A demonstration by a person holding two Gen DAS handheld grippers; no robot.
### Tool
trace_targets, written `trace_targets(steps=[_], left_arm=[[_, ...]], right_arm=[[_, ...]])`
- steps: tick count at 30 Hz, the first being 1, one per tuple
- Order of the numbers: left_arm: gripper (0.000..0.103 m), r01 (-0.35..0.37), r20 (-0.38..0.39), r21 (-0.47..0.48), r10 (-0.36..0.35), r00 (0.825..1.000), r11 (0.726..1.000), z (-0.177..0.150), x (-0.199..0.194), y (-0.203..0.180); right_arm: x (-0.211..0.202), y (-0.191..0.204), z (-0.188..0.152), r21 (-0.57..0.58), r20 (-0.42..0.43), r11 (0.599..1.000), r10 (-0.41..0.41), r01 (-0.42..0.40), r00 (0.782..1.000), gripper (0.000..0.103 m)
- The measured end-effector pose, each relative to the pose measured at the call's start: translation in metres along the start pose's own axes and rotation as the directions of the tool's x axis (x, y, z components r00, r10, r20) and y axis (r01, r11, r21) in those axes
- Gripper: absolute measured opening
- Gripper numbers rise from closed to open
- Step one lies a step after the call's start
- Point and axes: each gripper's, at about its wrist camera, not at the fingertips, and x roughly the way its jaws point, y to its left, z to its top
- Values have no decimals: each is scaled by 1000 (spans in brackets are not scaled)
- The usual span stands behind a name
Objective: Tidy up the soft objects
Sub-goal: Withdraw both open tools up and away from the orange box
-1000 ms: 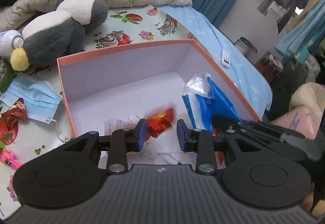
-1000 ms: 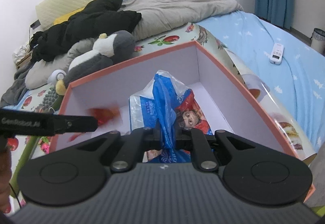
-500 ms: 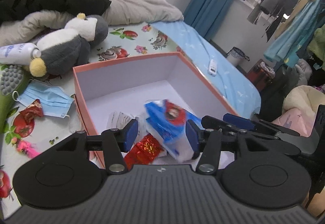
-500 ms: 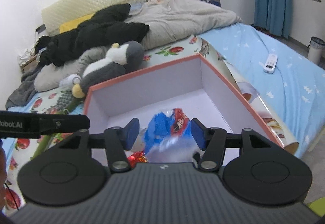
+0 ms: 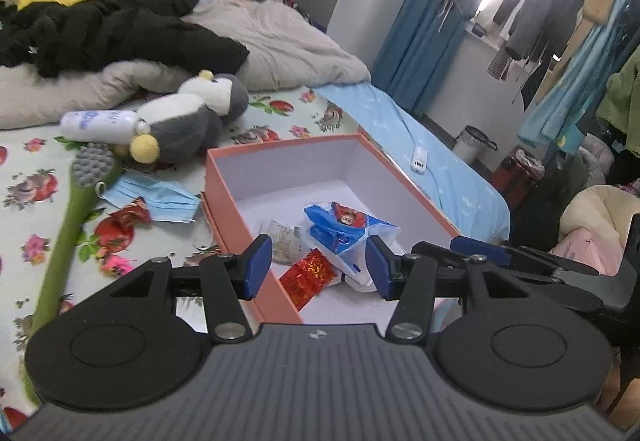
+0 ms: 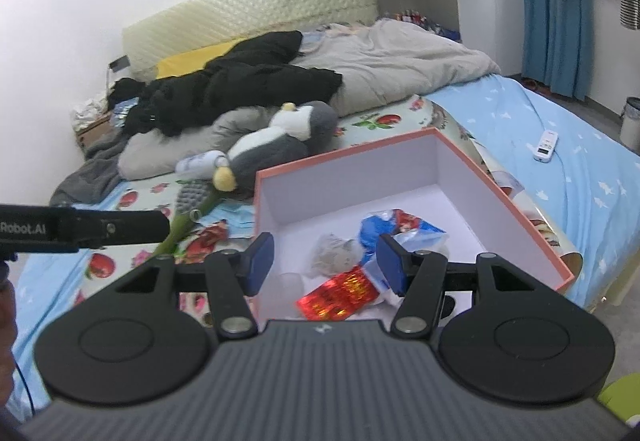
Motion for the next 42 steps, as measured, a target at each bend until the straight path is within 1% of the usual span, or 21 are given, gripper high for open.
trace_targets(steps=[5,8,12,15,19,22,27,32,36,39,42], left_arm=[[58,-16,20,-10,16,1000,1000,-20,-33,4],[58,-12,11,-20,12,1000,1000,-36,-44,7],[58,-11,-1,-64,11,1000,998,-56,-54,16],[58,-32,-10,-70,32,999,997,-69,-62,18],[58,-81,-8,-52,81,997,995,-83,-72,18],[58,-82,-5,-74,81,997,994,-91,-81,24],[58,-100,0,-103,100,995,990,-104,-93,32],[58,-135,-18,-105,134,991,985,-119,-105,37],[58,-152,-17,-139,151,988,979,-131,-118,47],[58,-165,-18,-161,164,986,973,-137,-123,56],[58,-175,-23,-177,174,985,969,-139,-125,66]], right_arm=[[-24,18,-9,-31,3,999,23,-23,1000,59],[-34,26,-17,-42,-5,998,36,-36,999,59],[-40,37,-30,-38,-39,998,50,-52,998,59],[-45,42,-41,-24,-52,998,58,-60,997,59],[-50,51,-51,-19,-59,998,55,-56,997,59],[-56,56,-57,-19,-64,997,67,-68,996,59],[-63,68,-67,-50,-76,996,68,-72,995,59],[-66,83,-80,-68,-131,992,97,-106,987,59],[-67,101,-92,-87,-172,986,128,-144,977,59],[-65,113,-99,-109,-192,979,147,-170,970,59],[-62,121,-102,-119,-200,977,153,-179,968,59]])
